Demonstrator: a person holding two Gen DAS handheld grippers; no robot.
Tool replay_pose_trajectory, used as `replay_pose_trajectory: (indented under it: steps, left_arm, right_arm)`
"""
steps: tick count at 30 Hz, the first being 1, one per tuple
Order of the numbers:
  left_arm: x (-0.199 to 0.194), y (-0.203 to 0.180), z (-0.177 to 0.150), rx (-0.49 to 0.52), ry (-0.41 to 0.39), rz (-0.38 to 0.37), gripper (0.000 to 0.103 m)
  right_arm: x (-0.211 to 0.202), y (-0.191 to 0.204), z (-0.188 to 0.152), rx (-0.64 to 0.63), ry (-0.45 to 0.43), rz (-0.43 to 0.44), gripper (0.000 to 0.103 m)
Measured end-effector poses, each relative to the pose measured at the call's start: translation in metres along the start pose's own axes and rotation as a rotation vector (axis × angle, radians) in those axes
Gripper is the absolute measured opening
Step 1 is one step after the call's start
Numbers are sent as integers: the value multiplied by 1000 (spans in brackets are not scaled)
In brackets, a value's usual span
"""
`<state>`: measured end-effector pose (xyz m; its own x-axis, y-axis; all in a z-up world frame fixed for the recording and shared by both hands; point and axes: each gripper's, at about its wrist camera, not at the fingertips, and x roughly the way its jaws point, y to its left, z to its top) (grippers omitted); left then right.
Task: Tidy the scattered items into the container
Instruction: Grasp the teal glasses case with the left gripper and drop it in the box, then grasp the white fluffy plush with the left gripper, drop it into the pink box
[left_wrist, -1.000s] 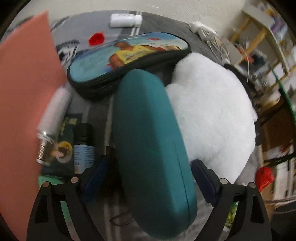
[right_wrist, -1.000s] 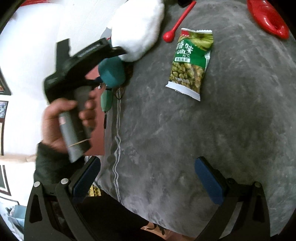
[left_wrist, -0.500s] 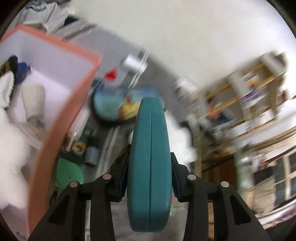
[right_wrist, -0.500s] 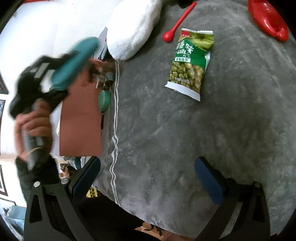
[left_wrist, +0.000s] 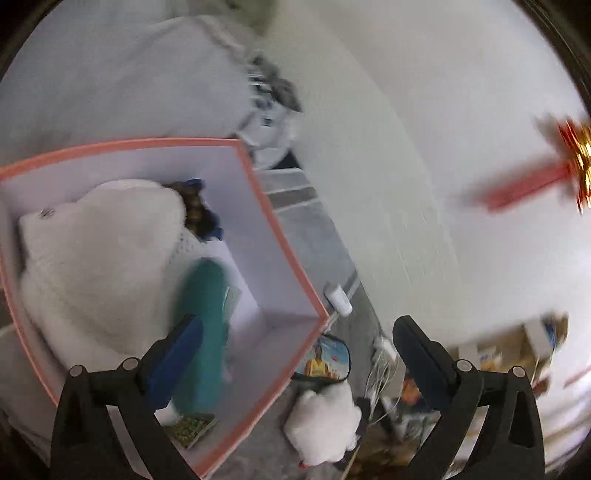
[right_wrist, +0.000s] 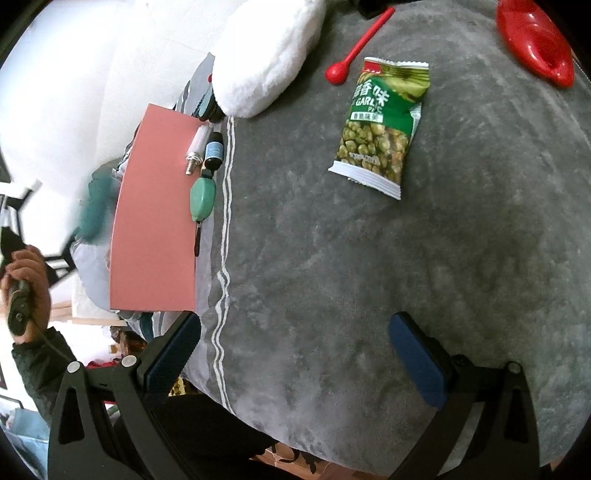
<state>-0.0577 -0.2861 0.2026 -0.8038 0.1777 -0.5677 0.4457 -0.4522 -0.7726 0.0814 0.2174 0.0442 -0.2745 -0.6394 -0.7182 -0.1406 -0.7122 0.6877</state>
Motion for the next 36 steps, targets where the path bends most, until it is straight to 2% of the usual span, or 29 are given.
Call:
replay_pose_trajectory:
  steps: [3, 5, 7, 11, 13, 14, 16, 17, 19, 22, 24, 25, 27, 30, 32, 33, 34, 35, 36]
  left_arm:
    - [-5, -6, 4, 29, -53, 29, 103]
    - [-5, -21, -2, 115, -71, 33, 103]
    - [-2, -39, -10, 217, -55, 6, 103]
    - [36, -84, -49, 490, 81, -18, 103]
    - [65, -108, -85, 660, 175, -11, 103]
    - [85, -120, -114, 767, 225, 9, 103]
    - [101, -129, -157, 904, 250, 40, 103]
    - [107, -133, -183, 988, 229, 66, 103]
    - [115, -141, -243, 1226, 161, 122, 103]
    - [113, -129, -350, 1714, 0, 110, 103]
    - [118, -112, -390, 1892, -58, 114, 103]
    - [126, -105, -406, 1962, -88, 147, 103]
    - [155, -90, -428, 2069, -182, 271, 103]
    - [187, -85, -421, 2063, -244, 378, 103]
    - [212, -83, -400, 1992, -192, 422, 103]
    - [219, -81, -392, 1963, -134, 415, 98]
    - [223, -80, -381, 1923, -47, 376, 68]
    - [224, -83, -369, 1866, 2, 362, 59]
    - [217, -92, -358, 1808, 11, 338, 54]
  right_arm:
    - [3, 2, 0, 3, 2, -3, 103]
    - [5, 4, 0, 1, 3, -7, 103]
    - [7, 5, -1, -2, 4, -13, 103]
    - [9, 7, -3, -14, 8, -24, 103]
    - [10, 7, -3, -14, 8, -25, 103]
    - [10, 7, -3, -14, 8, -25, 103]
    - [10, 7, -3, -17, 9, -24, 103]
    - [11, 7, -3, -20, 11, -23, 103]
    - [10, 7, -4, -26, 16, -21, 103]
    - [10, 6, -5, -33, 29, -8, 103]
    - [10, 5, -4, -32, 37, 8, 103]
    - [10, 4, -4, -33, 41, 17, 102]
    - [9, 2, -4, -39, 50, 33, 102]
    - [9, 0, -4, -51, 60, 51, 103]
    - [10, 1, -5, -66, 66, 51, 103]
    - [10, 2, -6, -73, 68, 49, 103]
    - [11, 2, -6, -81, 69, 45, 103]
    - [12, 3, -6, -88, 71, 40, 103]
    - [13, 4, -6, -93, 72, 35, 103]
